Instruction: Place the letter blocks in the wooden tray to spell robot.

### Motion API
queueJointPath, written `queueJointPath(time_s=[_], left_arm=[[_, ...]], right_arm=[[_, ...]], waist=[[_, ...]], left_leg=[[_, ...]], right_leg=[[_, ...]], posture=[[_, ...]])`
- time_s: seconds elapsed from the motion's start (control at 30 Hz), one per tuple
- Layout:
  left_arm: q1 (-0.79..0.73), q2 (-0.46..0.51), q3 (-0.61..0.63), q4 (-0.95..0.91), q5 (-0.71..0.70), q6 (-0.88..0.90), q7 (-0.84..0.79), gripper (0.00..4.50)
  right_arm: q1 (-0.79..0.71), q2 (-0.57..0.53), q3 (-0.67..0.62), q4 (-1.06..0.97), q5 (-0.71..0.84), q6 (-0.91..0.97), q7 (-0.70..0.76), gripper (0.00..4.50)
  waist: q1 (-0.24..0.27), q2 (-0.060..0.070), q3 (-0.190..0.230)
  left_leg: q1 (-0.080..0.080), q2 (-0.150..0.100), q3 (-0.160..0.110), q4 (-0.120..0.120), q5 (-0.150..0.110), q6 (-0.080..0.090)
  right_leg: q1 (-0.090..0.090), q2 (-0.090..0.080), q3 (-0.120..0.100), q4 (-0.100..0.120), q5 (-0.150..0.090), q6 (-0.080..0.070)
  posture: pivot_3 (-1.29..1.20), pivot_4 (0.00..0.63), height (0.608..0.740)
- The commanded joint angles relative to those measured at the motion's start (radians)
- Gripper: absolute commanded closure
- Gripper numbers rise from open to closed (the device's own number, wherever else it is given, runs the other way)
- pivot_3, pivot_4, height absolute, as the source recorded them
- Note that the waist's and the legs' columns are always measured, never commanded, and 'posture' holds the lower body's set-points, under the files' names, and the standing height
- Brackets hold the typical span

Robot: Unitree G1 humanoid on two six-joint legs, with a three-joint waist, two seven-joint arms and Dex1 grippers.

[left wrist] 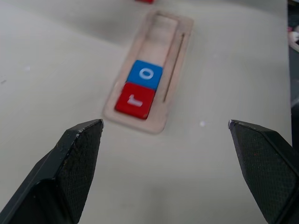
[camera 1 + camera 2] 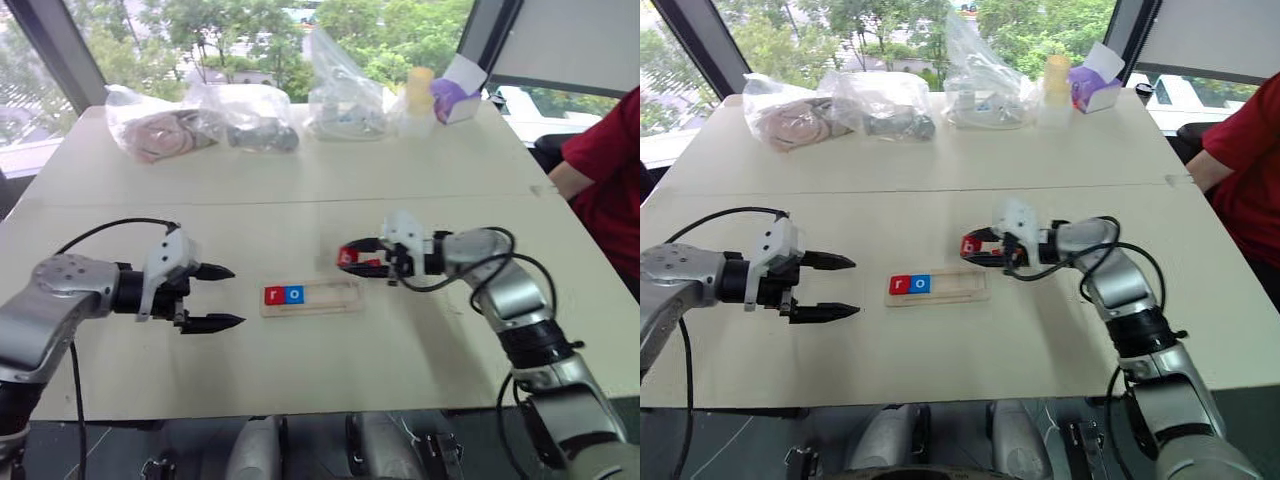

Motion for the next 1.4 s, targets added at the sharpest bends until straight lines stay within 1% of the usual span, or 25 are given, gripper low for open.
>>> queueJointPath(time_s=[0.03,0.07,0.13,0.27,0.37,0.47,0.97,1.37,1.4], left_arm=[[0.051,0.018,0.066,-0.054,0.005,-0.022,0.016,0.0],[0.061,0.016,0.075,-0.063,0.003,-0.02,0.023,0.0],[0.071,0.013,0.083,-0.086,-0.003,-0.012,0.039,0.0],[0.085,0.003,0.096,-0.129,-0.021,0.008,0.071,0.0],[0.096,-0.004,0.101,-0.152,-0.029,0.016,0.09,0.0],[0.108,-0.007,0.106,-0.16,-0.032,0.018,0.101,0.0],[0.109,-0.023,0.086,-0.164,-0.033,0.011,0.14,0.0],[0.105,-0.035,0.068,-0.166,-0.026,0.008,0.157,0.0],[0.105,-0.035,0.066,-0.166,-0.025,0.008,0.158,0.0]], right_arm=[[-0.02,0.045,0.065,-0.04,-0.038,0.017,-0.027,3.32],[-0.021,0.054,0.084,-0.045,-0.046,0.016,-0.023,3.32],[-0.021,0.059,0.117,-0.044,-0.078,0.004,-0.025,3.32],[-0.004,0.055,0.17,-0.056,-0.094,0.008,0.008,3.32],[0.006,0.052,0.183,-0.053,-0.092,0.007,0.028,3.32],[0.01,0.049,0.182,-0.051,-0.091,0.011,0.04,3.32],[-0.022,0.065,0.169,0.039,-0.113,-0.025,0.032,3.32],[-0.04,0.092,0.17,0.068,-0.116,-0.034,0.027,3.32],[-0.041,0.094,0.17,0.072,-0.118,-0.036,0.026,2.82]], waist=[[0.007,0.0,0.0],[0.008,0.0,0.0],[0.011,0.0,0.0],[0.007,0.0,0.0],[0.004,0.0,0.0],[0.002,0.0,0.0],[0.003,0.0,0.0],[0.004,0.0,0.0],[0.004,0.0,0.0]], left_leg=[[-0.003,0.0,0.0,0.001,0.0,0.0],[-0.005,-0.001,0.001,0.001,0.0,0.0],[-0.007,-0.001,0.001,0.001,0.0,0.0],[-0.007,-0.001,0.001,0.001,0.0,0.0],[-0.005,0.0,0.001,0.001,0.0,0.0],[-0.005,0.0,0.001,0.001,0.0,0.0],[-0.005,0.0,0.001,0.001,0.0,0.0],[-0.005,0.0,0.001,0.001,0.0,0.0],[-0.005,0.0,0.001,0.001,0.0,0.0]], right_leg=[[-0.002,-0.001,0.0,-0.001,0.0,0.0],[-0.004,-0.002,0.0,-0.001,0.002,0.003],[-0.005,-0.002,0.0,-0.002,0.002,0.003],[-0.005,-0.002,0.0,-0.002,0.001,0.001],[-0.004,0.0,0.0,-0.002,0.0,0.0],[-0.004,0.001,0.0,-0.001,0.002,0.003],[-0.004,0.001,0.0,-0.001,0.002,0.003],[-0.004,0.001,0.0,0.0,0.002,0.003],[-0.004,0.001,0.0,-0.001,0.002,0.003]], posture=[[0.0,0.15,0.74],[0.0,0.15,0.74],[0.0,0.15,0.74],[0.0,0.15,0.74],[0.0,0.15,0.74],[0.0,0.15,0.74],[0.0,0.15,0.74],[0.0,0.15,0.74],[0.0,0.15,0.74]])
